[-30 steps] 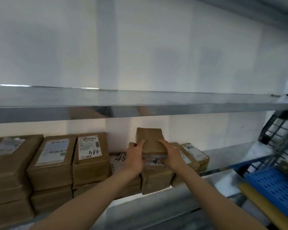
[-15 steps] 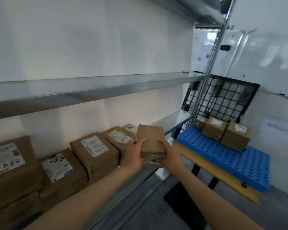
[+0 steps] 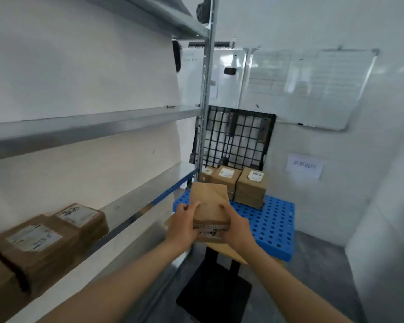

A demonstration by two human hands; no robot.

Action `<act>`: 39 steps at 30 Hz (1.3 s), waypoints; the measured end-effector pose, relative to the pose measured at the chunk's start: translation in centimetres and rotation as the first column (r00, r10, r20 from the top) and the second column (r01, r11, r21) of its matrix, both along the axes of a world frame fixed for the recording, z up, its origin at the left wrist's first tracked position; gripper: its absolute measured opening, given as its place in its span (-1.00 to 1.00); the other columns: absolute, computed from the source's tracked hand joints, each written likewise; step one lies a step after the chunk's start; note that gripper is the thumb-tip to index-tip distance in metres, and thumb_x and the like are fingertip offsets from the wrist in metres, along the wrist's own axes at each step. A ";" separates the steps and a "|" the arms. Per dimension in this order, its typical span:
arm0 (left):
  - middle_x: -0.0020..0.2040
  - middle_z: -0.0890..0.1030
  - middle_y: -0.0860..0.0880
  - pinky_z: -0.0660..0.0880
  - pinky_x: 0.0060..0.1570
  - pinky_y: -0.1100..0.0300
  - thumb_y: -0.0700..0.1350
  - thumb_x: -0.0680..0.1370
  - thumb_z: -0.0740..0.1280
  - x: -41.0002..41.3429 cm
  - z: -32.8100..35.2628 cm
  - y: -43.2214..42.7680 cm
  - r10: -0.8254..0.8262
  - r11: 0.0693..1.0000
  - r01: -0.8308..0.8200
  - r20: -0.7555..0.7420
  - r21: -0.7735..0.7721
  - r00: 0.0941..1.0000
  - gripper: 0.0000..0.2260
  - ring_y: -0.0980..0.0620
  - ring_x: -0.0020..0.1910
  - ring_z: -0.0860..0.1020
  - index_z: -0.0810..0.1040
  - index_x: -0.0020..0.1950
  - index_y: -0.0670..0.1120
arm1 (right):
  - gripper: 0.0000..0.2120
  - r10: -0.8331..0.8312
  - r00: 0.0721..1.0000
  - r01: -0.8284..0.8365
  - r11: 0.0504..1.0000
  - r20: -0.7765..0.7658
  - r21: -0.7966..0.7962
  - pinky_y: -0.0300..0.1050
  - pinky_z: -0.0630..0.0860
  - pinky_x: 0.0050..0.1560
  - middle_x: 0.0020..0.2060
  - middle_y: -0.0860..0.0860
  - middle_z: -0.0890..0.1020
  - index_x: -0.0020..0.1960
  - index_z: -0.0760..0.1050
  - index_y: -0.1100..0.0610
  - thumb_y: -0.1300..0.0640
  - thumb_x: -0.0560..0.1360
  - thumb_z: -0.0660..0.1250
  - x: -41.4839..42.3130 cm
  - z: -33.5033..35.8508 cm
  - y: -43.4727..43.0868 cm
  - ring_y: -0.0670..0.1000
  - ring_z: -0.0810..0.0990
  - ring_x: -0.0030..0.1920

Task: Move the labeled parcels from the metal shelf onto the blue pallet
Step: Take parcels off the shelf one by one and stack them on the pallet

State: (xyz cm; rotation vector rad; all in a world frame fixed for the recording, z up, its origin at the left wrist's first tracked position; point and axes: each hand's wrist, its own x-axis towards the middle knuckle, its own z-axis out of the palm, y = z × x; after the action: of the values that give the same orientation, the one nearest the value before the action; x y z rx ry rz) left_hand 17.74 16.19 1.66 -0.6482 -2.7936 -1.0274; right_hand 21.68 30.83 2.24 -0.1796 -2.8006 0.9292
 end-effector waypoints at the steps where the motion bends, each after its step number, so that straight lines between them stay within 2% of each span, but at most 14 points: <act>1: 0.28 0.29 -0.14 0.38 0.19 0.21 -0.19 0.48 0.37 -0.4 -0.2 2.0 -0.016 1.000 0.016 0.006 -0.003 1.000 -0.42 -0.05 0.20 0.39 0.21 0.44 -0.03 | -0.36 -0.022 1.000 0.022 1.000 0.004 -0.004 -0.18 0.46 0.02 0.25 0.10 0.47 0.43 0.14 -0.01 0.27 0.45 0.33 -0.1 -0.2 1.9 0.08 0.50 0.16; 5: 0.24 0.29 -0.12 0.41 0.17 0.21 -0.22 0.48 0.37 -2.1 -1.3 9.4 -0.108 0.994 0.109 0.041 -0.012 0.993 -0.43 -0.03 0.16 0.40 0.22 0.43 -0.01 | -0.37 -0.110 0.994 0.110 0.994 0.030 -0.013 -0.21 0.44 0.01 0.25 0.10 0.47 0.43 0.14 0.01 0.27 0.46 0.32 -0.1 -1.2 8.7 0.06 0.49 0.16; 10: 0.25 0.28 -0.10 0.44 0.13 0.20 -0.25 0.49 0.35 -4.8 -2.6 17.8 -0.208 0.977 0.210 0.060 -0.033 0.976 -0.44 -0.05 0.17 0.40 0.23 0.42 0.00 | -0.38 -0.232 0.972 0.235 0.971 0.044 -0.048 -0.17 0.45 0.12 0.27 0.11 0.42 0.43 0.16 0.03 0.28 0.46 0.32 -0.9 -2.3 16.0 0.06 0.45 0.21; 14: 0.24 0.28 -0.10 0.46 0.12 0.22 -0.27 0.49 0.35 -7.8 -3.6 24.0 -0.315 0.948 0.317 0.073 -0.019 0.946 -0.45 -0.04 0.15 0.41 0.23 0.41 0.00 | -0.36 -0.326 0.944 0.329 0.943 0.057 -0.044 -0.22 0.47 0.05 0.24 0.11 0.45 0.43 0.15 0.02 0.27 0.44 0.34 -2.7 -3.4 21.4 0.04 0.48 0.16; 16: 0.24 0.28 -0.10 0.43 0.14 0.25 -0.27 0.49 0.35 -9.7 -4.1 26.9 -0.368 0.929 0.370 0.081 0.000 0.926 -0.45 -0.03 0.16 0.40 0.24 0.41 -0.01 | -0.36 -0.356 0.932 0.358 0.933 0.066 -0.024 -0.28 0.43 0.01 0.23 0.10 0.47 0.42 0.15 0.03 0.26 0.44 0.35 -4.1 -3.7 24.0 0.03 0.50 0.16; 20: 0.25 0.27 -0.10 0.38 0.21 0.27 -0.26 0.48 0.36 -14.5 -4.9 32.1 -0.442 0.897 0.442 0.087 0.022 0.893 -0.44 -0.04 0.21 0.38 0.24 0.42 -0.02 | -0.37 -0.414 0.908 0.415 0.910 0.061 -0.013 -0.26 0.44 0.08 0.26 0.11 0.46 0.42 0.17 0.06 0.26 0.44 0.34 -7.8 -4.0 28.5 0.04 0.48 0.21; 22: 0.24 0.29 -0.10 0.39 0.20 0.27 -0.26 0.48 0.36 -17.1 -5.1 34.3 -0.461 0.887 0.462 0.095 0.015 0.882 -0.44 -0.03 0.19 0.40 0.24 0.41 -0.02 | -0.39 -0.435 0.897 0.436 0.900 0.077 0.009 -0.34 0.38 0.03 0.27 0.09 0.44 0.43 0.16 0.05 0.25 0.46 0.32 -10.0 -4.0 30.4 0.03 0.47 0.22; 26: 0.22 0.30 -0.09 0.43 0.19 0.24 -0.25 0.47 0.36 -22.3 -5.3 38.6 -0.515 0.856 0.516 0.096 0.018 0.852 -0.45 -0.03 0.17 0.41 0.26 0.39 0.01 | -0.41 -0.475 0.878 0.473 0.880 0.063 0.038 -0.31 0.42 0.04 0.22 0.11 0.51 0.42 0.18 0.06 0.27 0.45 0.31 -14.6 -4.4 34.3 0.03 0.52 0.15; 29: 0.24 0.28 -0.10 0.45 0.21 0.18 -0.26 0.47 0.34 -24.9 -6.1 41.1 -0.526 0.847 0.531 0.123 -0.011 0.842 -0.46 -0.06 0.19 0.41 0.25 0.40 0.00 | -0.40 -0.491 0.868 0.490 0.871 0.079 0.034 -0.32 0.38 0.04 0.23 0.10 0.49 0.40 0.21 0.06 0.28 0.43 0.32 -17.0 -5.4 36.7 0.03 0.49 0.17; 32: 0.26 0.27 -0.10 0.43 0.22 0.20 -0.27 0.48 0.33 -27.1 -7.1 43.6 -0.526 0.842 0.538 0.160 -0.041 0.835 -0.45 -0.06 0.21 0.40 0.24 0.41 -0.03 | -0.39 -0.477 0.872 0.478 0.878 0.111 0.011 -0.28 0.44 0.05 0.23 0.10 0.48 0.41 0.19 0.04 0.28 0.43 0.31 -19.2 -6.7 39.3 0.02 0.50 0.14; 36: 0.31 0.28 -0.11 0.46 0.23 0.09 -0.28 0.47 0.33 -30.2 -8.7 46.5 -0.469 0.866 0.488 0.156 -0.111 0.869 -0.45 -0.07 0.26 0.37 0.24 0.41 -0.03 | -0.42 -0.424 0.896 0.431 0.902 0.133 -0.023 -0.51 0.39 -0.27 0.17 0.08 0.48 0.40 0.20 0.05 0.33 0.44 0.29 -22.7 -8.7 42.8 -0.09 0.41 -0.04; 39: 0.31 0.31 -0.09 0.44 0.22 0.07 -0.27 0.47 0.32 -32.4 -10.2 48.2 -0.403 0.884 0.424 0.139 -0.198 0.905 -0.46 -0.08 0.27 0.35 0.25 0.40 0.00 | -0.43 -0.384 0.908 0.397 0.917 0.169 -0.046 -0.48 0.40 -0.25 0.11 0.13 0.52 0.39 0.21 0.07 0.36 0.44 0.26 -25.6 -10.9 45.3 -0.05 0.44 -0.13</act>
State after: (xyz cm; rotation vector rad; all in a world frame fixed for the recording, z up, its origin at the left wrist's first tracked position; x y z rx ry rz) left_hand -14.66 64.39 -8.51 -1.3062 -2.9501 -0.8135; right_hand -3.96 76.12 -8.63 -0.8272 -2.7073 0.9580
